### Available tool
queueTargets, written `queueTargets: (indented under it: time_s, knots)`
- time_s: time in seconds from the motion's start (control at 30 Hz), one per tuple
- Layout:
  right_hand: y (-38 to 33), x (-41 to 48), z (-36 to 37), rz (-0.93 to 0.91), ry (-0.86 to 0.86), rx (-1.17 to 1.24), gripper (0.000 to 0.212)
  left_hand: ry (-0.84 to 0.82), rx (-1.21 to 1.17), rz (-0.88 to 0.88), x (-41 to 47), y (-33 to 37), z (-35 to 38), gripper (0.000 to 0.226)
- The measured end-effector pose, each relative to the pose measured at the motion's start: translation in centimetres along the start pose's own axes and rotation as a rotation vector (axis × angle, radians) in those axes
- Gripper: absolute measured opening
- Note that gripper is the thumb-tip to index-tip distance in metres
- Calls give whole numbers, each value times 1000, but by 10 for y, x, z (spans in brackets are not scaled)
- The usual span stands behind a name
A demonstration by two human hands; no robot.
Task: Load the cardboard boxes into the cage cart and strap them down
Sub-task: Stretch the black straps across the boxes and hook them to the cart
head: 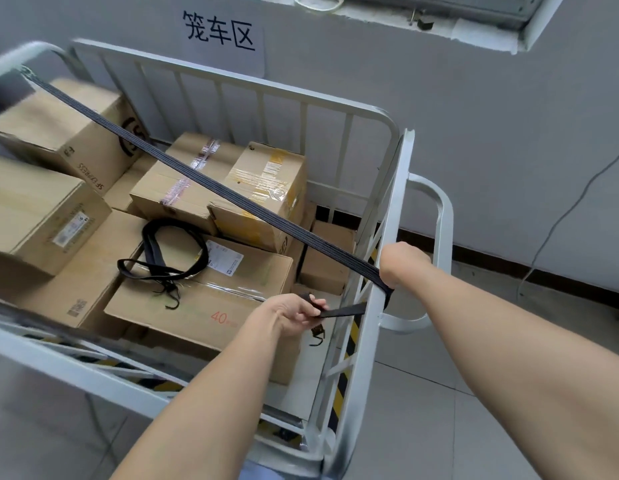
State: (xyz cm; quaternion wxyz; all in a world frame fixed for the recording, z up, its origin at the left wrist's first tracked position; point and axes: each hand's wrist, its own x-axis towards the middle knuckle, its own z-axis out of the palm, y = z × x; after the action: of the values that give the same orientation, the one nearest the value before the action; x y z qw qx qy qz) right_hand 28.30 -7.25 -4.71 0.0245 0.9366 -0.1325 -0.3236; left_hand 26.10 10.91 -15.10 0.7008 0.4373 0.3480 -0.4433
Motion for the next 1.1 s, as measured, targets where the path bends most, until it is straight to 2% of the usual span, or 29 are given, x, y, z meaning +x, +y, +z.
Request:
queueTargets:
  time_s: [0.07, 0.13, 0.23, 0.33, 0.4, 0.47, 0.67, 0.8, 0.93, 1.1]
  knots:
    - [-5, -6, -3, -14, 13, -44, 28, -24, -96, 70, -16, 12, -1, 29]
    - [-19, -9, -7, -68, 81, -11, 29, -61, -178, 137, -32, 21, 2, 24]
    - [-51, -8, -16, -228, 152, 269, 24, -123, -250, 220, -46, 31, 3, 20]
    - [-77, -16, -21, -396, 5, 451, 31, -139, -259, 281, -53, 37, -8, 13]
    - [-82, -23, -19, -440, -105, 394, 35, -114, -275, 323, -58, 43, -18, 8]
    - [-83, -26, -16, -447, -165, 323, 34, -66, -320, 359, -61, 52, -28, 12]
    - [-108, -34, -22, -399, -189, 325, 39, 67, -371, 414, -68, 82, -60, 22]
    - [-160, -32, -36, -400, -135, 504, 38, 70, -367, 436, -78, 101, -89, 22]
    - [-228, -33, -55, -392, -59, 674, 38, 73, -232, 484, -85, 126, -125, 19]
    - [-307, -30, -70, -336, -125, 817, 43, 81, -3, 526, -94, 154, -172, 7]
